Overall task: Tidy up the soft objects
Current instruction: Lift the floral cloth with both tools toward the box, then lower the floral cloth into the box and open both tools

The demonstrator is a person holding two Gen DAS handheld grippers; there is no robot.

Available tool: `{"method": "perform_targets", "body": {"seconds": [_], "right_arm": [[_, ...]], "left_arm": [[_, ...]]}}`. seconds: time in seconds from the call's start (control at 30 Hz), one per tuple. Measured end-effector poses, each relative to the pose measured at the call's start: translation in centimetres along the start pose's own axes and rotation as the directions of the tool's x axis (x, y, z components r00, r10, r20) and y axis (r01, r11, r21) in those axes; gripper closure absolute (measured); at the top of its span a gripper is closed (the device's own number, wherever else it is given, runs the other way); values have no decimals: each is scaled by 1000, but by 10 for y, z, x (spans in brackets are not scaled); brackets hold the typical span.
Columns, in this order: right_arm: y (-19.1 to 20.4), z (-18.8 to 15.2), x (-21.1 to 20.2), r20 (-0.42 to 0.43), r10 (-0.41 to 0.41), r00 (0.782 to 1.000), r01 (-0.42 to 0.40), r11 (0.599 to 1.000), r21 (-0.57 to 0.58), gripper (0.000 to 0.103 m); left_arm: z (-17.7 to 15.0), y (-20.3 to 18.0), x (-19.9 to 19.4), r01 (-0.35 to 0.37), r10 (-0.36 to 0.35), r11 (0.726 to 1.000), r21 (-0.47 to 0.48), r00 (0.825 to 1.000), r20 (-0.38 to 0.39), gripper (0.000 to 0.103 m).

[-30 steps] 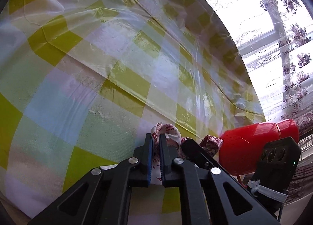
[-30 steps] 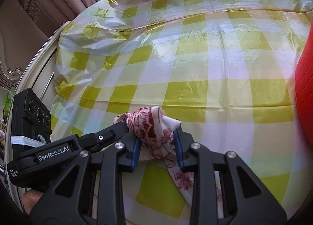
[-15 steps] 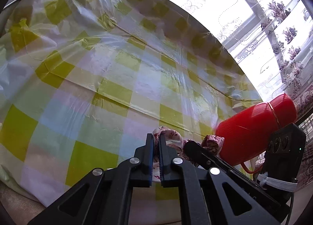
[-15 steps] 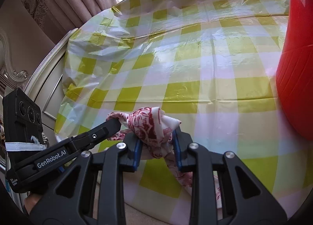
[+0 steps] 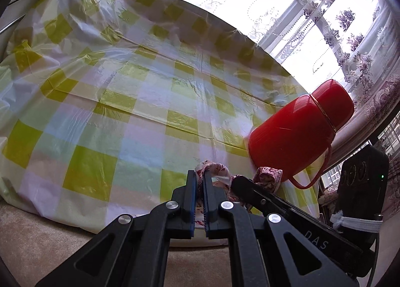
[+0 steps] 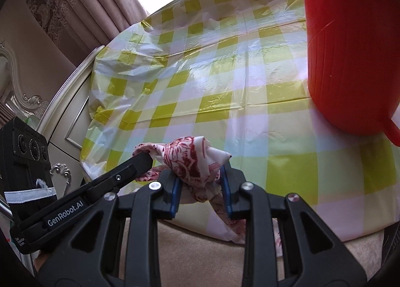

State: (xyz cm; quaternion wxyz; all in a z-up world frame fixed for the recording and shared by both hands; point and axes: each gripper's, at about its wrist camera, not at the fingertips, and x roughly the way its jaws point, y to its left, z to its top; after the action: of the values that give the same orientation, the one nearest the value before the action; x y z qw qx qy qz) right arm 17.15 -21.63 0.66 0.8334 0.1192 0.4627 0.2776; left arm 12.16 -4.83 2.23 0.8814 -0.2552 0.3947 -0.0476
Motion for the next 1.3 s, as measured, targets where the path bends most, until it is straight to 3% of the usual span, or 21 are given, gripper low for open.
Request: {"method": "perform_targets", "body": {"seconds": [0.4,0.87,1.07,1.3], "right_arm": [[-31,-20,-53,43,-58,997,56,997,55,72],[-83,-37,-114,99,-160,982,148,982,121,72],[-110,-44,-148,120,-234,965,215,964,154,72],[-144,-60,-203,130,-365,922,333,919,212,72]], "left_arm": [[-27,-48,0,47,-43,996,80,998,-43,98],[-48,-118,31,135,-115,977,163,985,-128,98],[-61,-159,49,216,-179,955,205,966,-187,98],[-94,-218,70,336,-256,908,249,918,-304,98]]}}
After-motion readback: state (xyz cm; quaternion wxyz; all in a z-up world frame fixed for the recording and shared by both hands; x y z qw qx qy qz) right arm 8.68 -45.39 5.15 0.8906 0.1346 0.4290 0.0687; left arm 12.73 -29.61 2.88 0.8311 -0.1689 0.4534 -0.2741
